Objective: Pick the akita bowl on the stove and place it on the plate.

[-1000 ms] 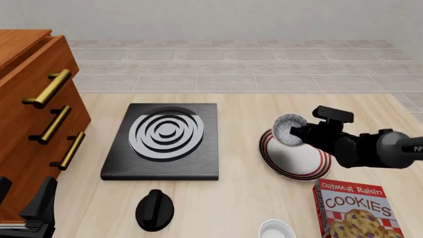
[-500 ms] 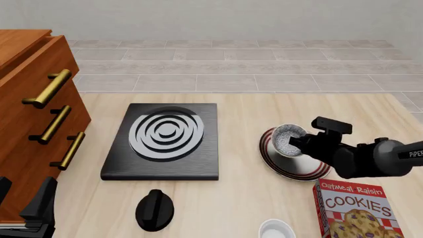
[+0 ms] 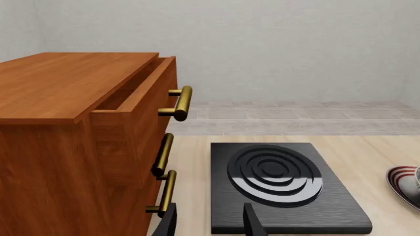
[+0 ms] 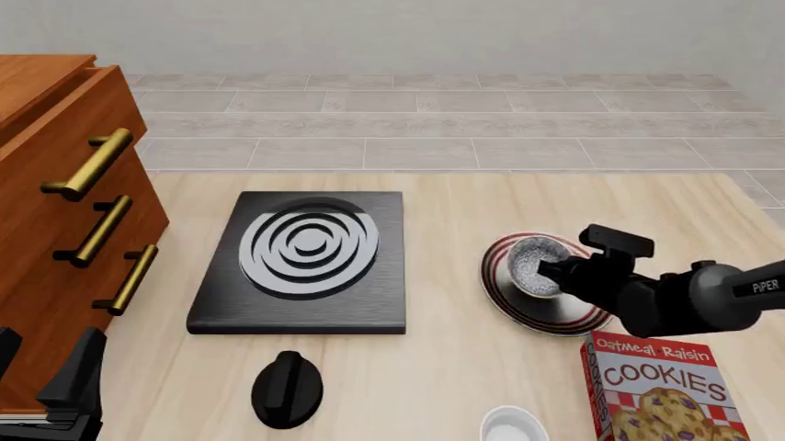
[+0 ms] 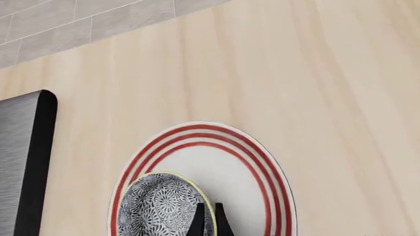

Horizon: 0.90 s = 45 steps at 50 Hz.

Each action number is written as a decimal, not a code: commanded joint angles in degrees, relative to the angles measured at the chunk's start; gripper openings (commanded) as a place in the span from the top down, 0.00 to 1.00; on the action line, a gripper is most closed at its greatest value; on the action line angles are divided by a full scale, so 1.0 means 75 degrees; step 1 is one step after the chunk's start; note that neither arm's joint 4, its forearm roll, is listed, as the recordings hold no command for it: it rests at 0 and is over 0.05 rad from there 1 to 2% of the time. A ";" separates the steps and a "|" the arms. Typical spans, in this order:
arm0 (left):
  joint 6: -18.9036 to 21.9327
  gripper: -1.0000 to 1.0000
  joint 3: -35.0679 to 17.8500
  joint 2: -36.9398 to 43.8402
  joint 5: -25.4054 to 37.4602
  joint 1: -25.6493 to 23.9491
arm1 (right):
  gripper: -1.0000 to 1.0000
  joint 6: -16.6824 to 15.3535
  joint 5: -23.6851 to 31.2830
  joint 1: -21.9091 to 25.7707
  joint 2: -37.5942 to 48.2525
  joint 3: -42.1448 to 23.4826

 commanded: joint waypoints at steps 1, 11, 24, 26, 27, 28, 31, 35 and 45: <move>0.0000 0.00 0.0000 0.0000 0.0000 0.0000 | 1.00 -0.0076 0.0015 -0.0106 0.0198 -0.0022; 0.0000 0.00 0.0000 0.0000 0.0000 0.0000 | 0.00 -0.0597 0.0109 -0.0171 -0.0306 -0.0006; 0.0000 0.00 0.0000 0.0000 0.0000 0.0000 | 0.00 -0.3117 -0.0088 -0.0814 -0.1996 0.0408; 0.0000 0.00 0.0000 0.0000 0.0000 0.0000 | 0.00 -0.3110 -0.0085 -0.0855 -0.2171 0.0461; 0.0000 0.00 0.0000 0.0000 0.0000 0.0000 | 0.00 -0.3271 -0.0057 -0.0806 -0.2171 0.0461; 0.0000 0.00 0.0000 0.0000 0.0000 0.0000 | 0.00 -0.3201 -0.0089 -0.0801 -0.2189 0.0495; 0.0000 0.00 0.0000 0.0000 0.0000 0.0000 | 0.00 -0.3244 -0.0089 -0.0760 -0.2238 0.0522; 0.0000 0.00 0.0000 0.0000 0.0000 0.0000 | 0.00 -0.3229 -0.0207 -0.0706 -0.2235 0.0627; 0.0000 0.00 0.0000 0.0000 0.0000 0.0000 | 0.00 -0.3461 -0.0535 -0.0467 -0.2823 0.1003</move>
